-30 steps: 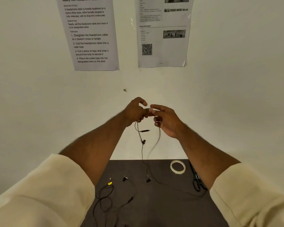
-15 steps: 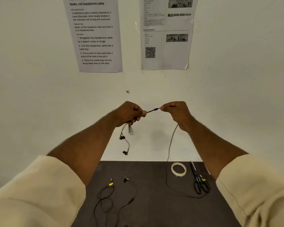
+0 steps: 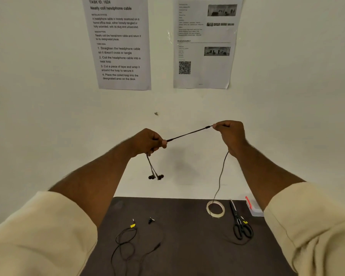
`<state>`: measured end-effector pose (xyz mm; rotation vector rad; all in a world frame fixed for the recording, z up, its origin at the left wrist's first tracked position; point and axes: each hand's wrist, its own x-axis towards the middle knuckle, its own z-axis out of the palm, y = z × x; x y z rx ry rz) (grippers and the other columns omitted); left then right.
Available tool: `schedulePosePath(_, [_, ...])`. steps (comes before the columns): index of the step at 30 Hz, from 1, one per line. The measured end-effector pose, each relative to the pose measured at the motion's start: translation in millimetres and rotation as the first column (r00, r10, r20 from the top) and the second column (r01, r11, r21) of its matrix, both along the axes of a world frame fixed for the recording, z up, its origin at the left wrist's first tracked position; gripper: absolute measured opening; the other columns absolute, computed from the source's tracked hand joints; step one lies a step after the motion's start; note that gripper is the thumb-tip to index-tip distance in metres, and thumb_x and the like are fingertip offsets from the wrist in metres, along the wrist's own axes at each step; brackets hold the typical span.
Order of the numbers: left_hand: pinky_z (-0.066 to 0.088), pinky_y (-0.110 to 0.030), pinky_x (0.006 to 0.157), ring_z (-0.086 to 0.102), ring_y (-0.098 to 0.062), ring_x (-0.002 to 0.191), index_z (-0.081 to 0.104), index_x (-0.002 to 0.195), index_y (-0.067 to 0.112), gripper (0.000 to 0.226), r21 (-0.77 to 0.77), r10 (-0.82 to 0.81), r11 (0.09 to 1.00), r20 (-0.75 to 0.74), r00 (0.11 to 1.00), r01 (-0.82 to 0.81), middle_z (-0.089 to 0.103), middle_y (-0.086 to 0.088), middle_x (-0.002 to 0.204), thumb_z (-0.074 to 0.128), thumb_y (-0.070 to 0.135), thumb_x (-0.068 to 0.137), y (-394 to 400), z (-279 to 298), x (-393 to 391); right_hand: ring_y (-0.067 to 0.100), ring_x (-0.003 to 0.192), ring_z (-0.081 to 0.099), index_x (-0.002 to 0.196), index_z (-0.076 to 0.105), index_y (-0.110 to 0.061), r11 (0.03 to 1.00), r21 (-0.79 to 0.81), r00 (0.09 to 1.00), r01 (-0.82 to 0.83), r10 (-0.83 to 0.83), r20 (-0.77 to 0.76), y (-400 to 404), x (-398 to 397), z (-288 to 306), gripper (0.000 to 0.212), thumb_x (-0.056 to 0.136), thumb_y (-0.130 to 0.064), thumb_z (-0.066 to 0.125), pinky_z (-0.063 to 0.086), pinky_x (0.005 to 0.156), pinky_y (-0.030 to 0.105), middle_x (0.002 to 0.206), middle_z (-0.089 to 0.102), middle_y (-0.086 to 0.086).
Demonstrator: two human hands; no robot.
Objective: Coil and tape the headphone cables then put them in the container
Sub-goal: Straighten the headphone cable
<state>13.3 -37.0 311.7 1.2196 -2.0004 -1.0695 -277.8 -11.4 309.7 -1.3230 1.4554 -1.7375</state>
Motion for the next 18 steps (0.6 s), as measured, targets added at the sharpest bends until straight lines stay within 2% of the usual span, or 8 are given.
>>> schedulePosePath(2, [0.042,-0.025,0.048,0.041,-0.013,0.049,0.074,0.080,0.005,0.023,-0.001,0.039,0.999,-0.001,0.999,-0.039,0.047,-0.002,0.057,0.067,0.025,0.090,-3,-3,16,0.013,0.071,0.061,0.087,0.072,0.002,0.998,-0.017,0.997,0.067,-0.066,0.033,0,-14,7,0.009,0.078,-0.001,0.071,0.047,0.070,0.018,0.074,0.067,0.003])
schedulePosePath(4, [0.044,-0.027,0.051,0.043,-0.013,0.048,0.073,0.078,0.007,0.023,0.001,0.100,0.995,0.007,0.995,-0.100,0.046,-0.001,0.055,0.066,0.025,0.091,-7,-8,35,0.010,0.069,0.060,0.090,0.072,0.005,0.993,-0.022,0.993,0.117,-0.116,0.038,2,-33,12,0.013,0.078,0.000,0.071,0.046,0.069,0.018,0.072,0.066,0.001])
schedulePosePath(8, [0.048,-0.033,0.065,0.043,-0.010,0.045,0.072,0.077,0.005,0.021,-0.039,0.147,0.988,-0.072,0.986,-0.150,0.050,0.002,0.054,0.066,0.021,0.090,-15,-8,50,0.005,0.072,0.064,0.089,0.073,0.002,0.996,0.015,0.995,0.093,-0.092,-0.022,4,-53,14,0.010,0.079,0.001,0.070,0.046,0.066,0.009,0.070,0.068,-0.007])
schedulePosePath(12, [0.047,-0.023,0.056,0.048,-0.012,0.051,0.071,0.076,0.007,0.018,-0.107,0.171,0.978,-0.103,0.980,-0.182,0.054,-0.004,0.057,0.065,0.014,0.091,-16,-1,48,0.006,0.074,0.063,0.092,0.072,0.003,0.994,0.009,0.994,0.104,-0.104,-0.015,2,-53,9,0.013,0.079,0.000,0.070,0.045,0.068,0.011,0.076,0.067,-0.001])
schedulePosePath(14, [0.045,-0.021,0.053,0.052,-0.006,0.049,0.070,0.074,0.010,0.017,-0.149,0.188,0.968,-0.099,0.977,-0.201,0.057,-0.005,0.060,0.066,0.013,0.090,-17,0,48,0.008,0.075,0.064,0.092,0.072,0.003,0.994,0.010,0.994,0.110,-0.110,-0.010,1,-54,6,0.014,0.079,0.000,0.070,0.046,0.071,0.015,0.077,0.068,0.000])
schedulePosePath(18, [0.045,-0.023,0.056,0.054,0.001,0.050,0.069,0.074,0.010,0.015,-0.169,0.238,0.952,-0.116,0.964,-0.256,0.061,-0.006,0.066,0.067,0.010,0.089,-21,-5,45,0.013,0.079,0.064,0.090,0.073,0.000,0.991,0.007,0.991,0.130,-0.131,0.003,-1,-51,5,0.012,0.078,-0.002,0.072,0.045,0.072,0.017,0.080,0.069,0.005])
